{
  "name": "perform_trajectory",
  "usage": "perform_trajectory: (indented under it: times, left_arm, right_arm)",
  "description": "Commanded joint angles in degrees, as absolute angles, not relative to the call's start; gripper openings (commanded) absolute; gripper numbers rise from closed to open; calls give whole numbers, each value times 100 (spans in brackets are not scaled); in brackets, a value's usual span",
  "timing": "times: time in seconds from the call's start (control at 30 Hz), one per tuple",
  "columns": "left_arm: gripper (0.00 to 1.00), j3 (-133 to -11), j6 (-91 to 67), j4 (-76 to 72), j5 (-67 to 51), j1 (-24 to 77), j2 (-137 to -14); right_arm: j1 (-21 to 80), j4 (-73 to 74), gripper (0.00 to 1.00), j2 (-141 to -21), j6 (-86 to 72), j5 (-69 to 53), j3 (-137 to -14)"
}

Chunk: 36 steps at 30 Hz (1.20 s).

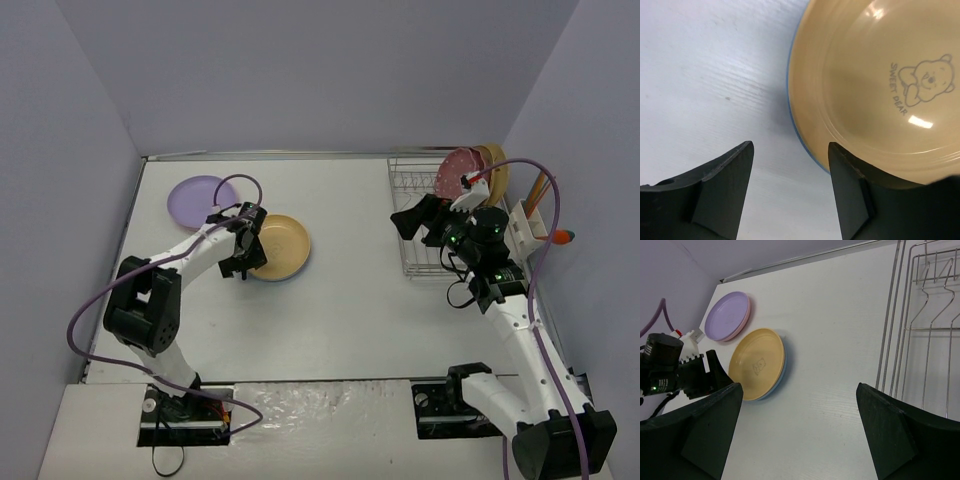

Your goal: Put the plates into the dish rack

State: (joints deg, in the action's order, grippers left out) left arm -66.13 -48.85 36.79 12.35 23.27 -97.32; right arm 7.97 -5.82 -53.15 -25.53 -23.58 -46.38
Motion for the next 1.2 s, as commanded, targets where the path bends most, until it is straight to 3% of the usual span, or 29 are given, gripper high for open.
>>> perform_trajectory:
  times: [0.0, 0.13, 0.47, 1.17]
  left_arm:
    - [57, -7296, -4185, 3882, 1679, 2102, -9376]
    - [56, -7742, -3410, 3656, 1535, 1941, -9639]
    - [42, -8751, -2051, 3726, 1107, 1821, -10645]
    - [39, -9389, -914, 3703, 0, 1357, -11294]
  right_arm:
    - [839, -1028, 93, -5378, -2461, -2578, -4693]
    - [889, -1001, 93, -5494, -2442, -2874, -4738]
    - [993, -871, 93, -5504, -2347, -2988, -4711]
    - [1011, -765, 94, -5440, -2227, -3053, -4685]
